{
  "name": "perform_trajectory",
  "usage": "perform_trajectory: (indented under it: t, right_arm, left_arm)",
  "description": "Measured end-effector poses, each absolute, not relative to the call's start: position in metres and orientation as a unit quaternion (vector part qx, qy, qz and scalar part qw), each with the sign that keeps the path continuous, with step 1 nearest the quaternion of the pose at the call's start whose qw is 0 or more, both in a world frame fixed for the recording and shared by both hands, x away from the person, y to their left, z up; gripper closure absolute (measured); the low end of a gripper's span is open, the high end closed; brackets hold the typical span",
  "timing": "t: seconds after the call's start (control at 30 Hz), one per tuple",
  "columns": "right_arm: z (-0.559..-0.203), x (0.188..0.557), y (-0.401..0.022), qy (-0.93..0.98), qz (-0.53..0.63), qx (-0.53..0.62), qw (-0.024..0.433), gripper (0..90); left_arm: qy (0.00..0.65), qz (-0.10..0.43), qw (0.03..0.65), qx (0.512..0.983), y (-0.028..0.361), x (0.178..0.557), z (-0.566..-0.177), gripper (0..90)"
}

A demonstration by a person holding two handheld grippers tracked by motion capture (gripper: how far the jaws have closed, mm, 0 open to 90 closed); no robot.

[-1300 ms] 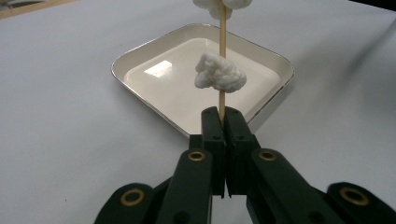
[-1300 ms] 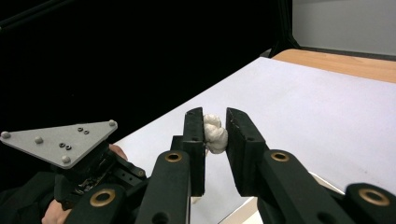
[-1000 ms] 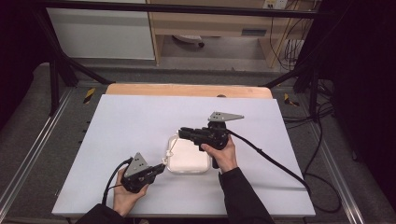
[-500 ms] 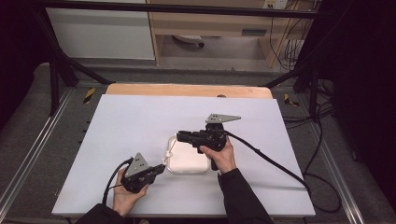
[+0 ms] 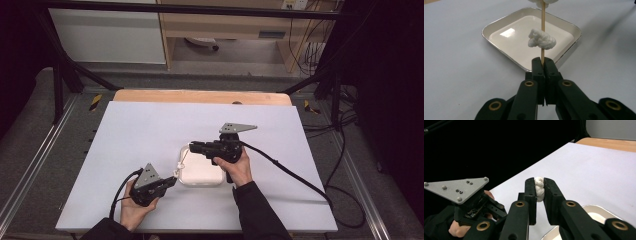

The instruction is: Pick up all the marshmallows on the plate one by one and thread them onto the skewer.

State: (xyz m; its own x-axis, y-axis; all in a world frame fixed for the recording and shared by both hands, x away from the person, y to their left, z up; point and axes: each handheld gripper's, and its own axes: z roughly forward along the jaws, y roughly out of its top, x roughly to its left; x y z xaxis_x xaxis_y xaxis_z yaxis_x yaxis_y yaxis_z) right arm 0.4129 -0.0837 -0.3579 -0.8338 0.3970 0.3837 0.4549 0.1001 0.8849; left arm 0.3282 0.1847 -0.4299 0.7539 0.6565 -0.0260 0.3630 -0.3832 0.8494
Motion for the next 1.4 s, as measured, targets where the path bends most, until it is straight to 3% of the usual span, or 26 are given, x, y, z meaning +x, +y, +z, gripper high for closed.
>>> perform_trajectory:
  t: [0.17, 1.4]
  right_arm:
    - [-0.352, 0.414, -0.089, -0.731, -0.617, -0.292, 0.012, 82.6]
    - [-0.364, 0.41, -0.081, -0.741, -0.611, -0.274, 0.051, 84.5]
  left_arm:
    - [0.297, 0.158, 0.462, 0.821, 0.182, 0.328, -0.432, 88.8]
    - [0.3, 0.179, 0.473, 0.809, 0.182, 0.325, -0.432, 88.9]
